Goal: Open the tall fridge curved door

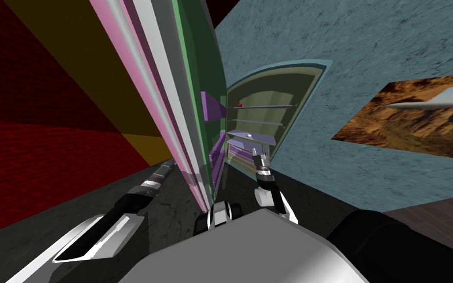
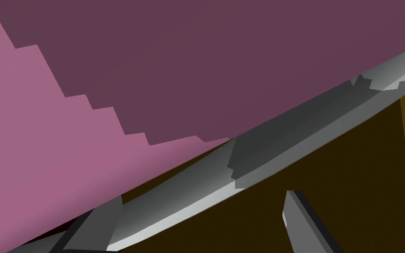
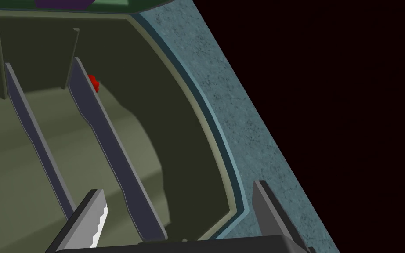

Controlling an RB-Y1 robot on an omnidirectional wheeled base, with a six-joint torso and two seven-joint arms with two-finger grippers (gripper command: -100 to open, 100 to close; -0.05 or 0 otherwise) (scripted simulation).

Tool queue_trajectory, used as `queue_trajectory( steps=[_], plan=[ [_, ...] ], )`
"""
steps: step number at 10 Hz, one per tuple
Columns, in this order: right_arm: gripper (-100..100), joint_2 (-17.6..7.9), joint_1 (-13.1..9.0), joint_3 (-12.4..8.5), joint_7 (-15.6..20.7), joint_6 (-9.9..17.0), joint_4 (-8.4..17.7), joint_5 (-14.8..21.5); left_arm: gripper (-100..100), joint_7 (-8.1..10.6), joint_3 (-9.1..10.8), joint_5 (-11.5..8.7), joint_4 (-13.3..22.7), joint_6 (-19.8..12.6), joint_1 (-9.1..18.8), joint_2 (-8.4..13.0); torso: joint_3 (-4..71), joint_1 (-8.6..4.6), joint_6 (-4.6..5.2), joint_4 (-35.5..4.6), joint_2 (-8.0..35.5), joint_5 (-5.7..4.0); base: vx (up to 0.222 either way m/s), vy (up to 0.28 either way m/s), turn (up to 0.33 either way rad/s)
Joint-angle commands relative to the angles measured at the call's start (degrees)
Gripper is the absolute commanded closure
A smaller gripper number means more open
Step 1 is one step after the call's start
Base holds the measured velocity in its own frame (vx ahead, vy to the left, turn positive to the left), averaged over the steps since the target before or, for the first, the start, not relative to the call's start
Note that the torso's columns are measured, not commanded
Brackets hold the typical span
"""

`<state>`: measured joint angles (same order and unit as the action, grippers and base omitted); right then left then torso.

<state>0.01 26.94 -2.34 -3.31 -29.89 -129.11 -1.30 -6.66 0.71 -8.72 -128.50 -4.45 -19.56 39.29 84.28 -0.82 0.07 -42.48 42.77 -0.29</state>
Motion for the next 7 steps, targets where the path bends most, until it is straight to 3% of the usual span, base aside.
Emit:
queue_trajectory(
  steps=[1,5,6,7],
  plan=[
    [0,-0.01,0.01,-0.01,0.0,0.0,0.0,0.0,-100,0.53,0.62,-0.96,-3.62,-1.9,-0.7,1.0,-0.08,-0.01,0.14,-0.11,0.12,-0.06,0.022,-0.002,0.069],
    [0,-0.01,0.01,-0.01,0.0,0.0,0.0,0.0,-100,1.51,2.0,-2.6,-8.58,-4.88,-1.97,2.83,-0.3,-0.23,0.12,-0.4,0.55,-0.23,0.029,0.019,0.068],
    [0,-0.01,0.01,-0.01,0.0,0.0,0.0,0.0,-100,1.2,1.87,-2.07,-7.42,-5.52,-2.22,2.15,-0.45,-0.31,0.07,-0.4,0.73,-0.22,0.012,0.009,0.024],
    [0,-0.01,0.0,-0.01,0.0,0.0,0.0,0.0,0,1.21,1.99,-2.07,-7.17,-5.8,-2.46,2.15,-0.47,-0.25,0.09,-0.4,0.75,-0.2,0.002,0.007,-0.004]
  ],
)
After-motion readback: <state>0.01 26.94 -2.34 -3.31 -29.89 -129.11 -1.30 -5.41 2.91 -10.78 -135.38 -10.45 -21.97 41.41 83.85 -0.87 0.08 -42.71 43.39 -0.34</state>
